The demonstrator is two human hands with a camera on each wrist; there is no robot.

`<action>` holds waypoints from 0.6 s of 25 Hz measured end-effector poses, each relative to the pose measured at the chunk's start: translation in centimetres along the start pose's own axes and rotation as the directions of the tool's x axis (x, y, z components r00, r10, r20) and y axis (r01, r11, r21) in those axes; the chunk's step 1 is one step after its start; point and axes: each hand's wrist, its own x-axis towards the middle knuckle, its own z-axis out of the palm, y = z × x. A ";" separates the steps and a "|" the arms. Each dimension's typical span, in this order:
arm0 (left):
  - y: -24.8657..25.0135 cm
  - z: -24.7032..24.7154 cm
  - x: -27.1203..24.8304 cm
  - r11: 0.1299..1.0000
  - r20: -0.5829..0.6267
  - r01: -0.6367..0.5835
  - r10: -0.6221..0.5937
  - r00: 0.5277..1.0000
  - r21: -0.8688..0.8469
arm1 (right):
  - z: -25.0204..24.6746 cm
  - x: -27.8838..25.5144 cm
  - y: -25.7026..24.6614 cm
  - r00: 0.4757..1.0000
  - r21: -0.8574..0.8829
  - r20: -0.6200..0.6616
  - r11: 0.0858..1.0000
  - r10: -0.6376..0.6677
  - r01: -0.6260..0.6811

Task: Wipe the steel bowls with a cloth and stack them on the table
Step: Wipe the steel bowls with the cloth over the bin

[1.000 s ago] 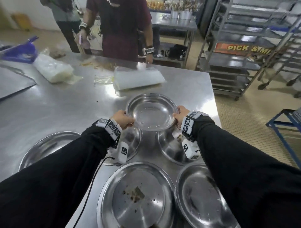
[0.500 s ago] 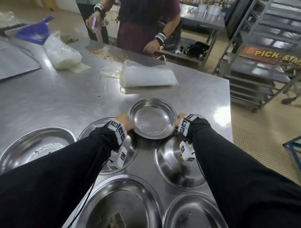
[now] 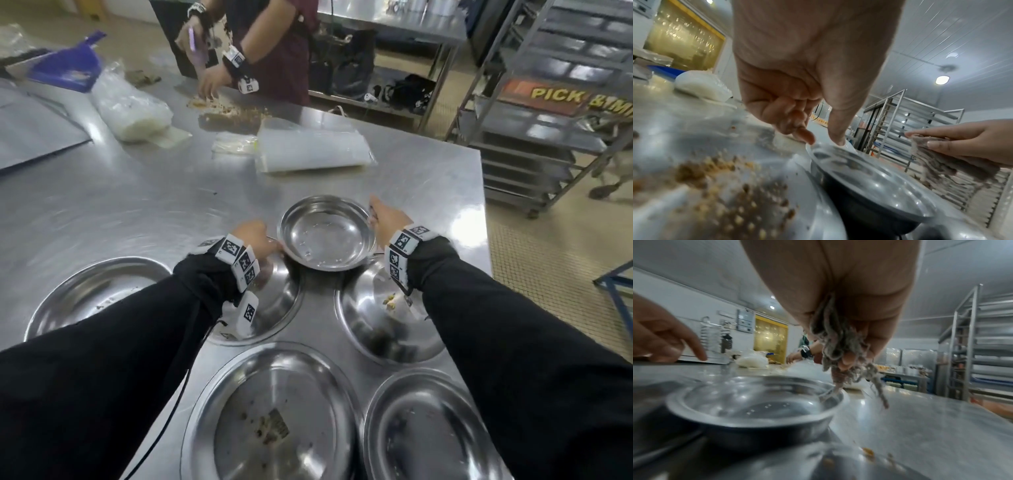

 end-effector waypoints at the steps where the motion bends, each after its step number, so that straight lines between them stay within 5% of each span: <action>1: -0.7 -0.6 -0.9 1.000 -0.028 -0.019 0.019 0.999 -0.013 | -0.2 -1.2 -1.3 0.997 0.002 -0.041 0.998 -0.069 0.069; 3: -2.8 -2.0 -2.8 0.999 -0.083 -0.041 0.038 0.996 -0.034 | -0.1 -3.4 -4.4 0.977 -0.047 -0.085 0.980 -0.196 0.193; 7: -8.4 -4.6 -6.5 0.999 -0.132 -0.017 0.011 0.991 -0.043 | 1.9 -7.3 -11.6 0.970 -0.006 -0.095 0.975 -0.223 0.223; 15: -23.8 -7.3 -15.6 0.967 -0.238 0.239 -0.255 0.937 -0.093 | 11.5 -10.2 -25.3 0.925 0.061 0.139 0.936 -0.353 0.348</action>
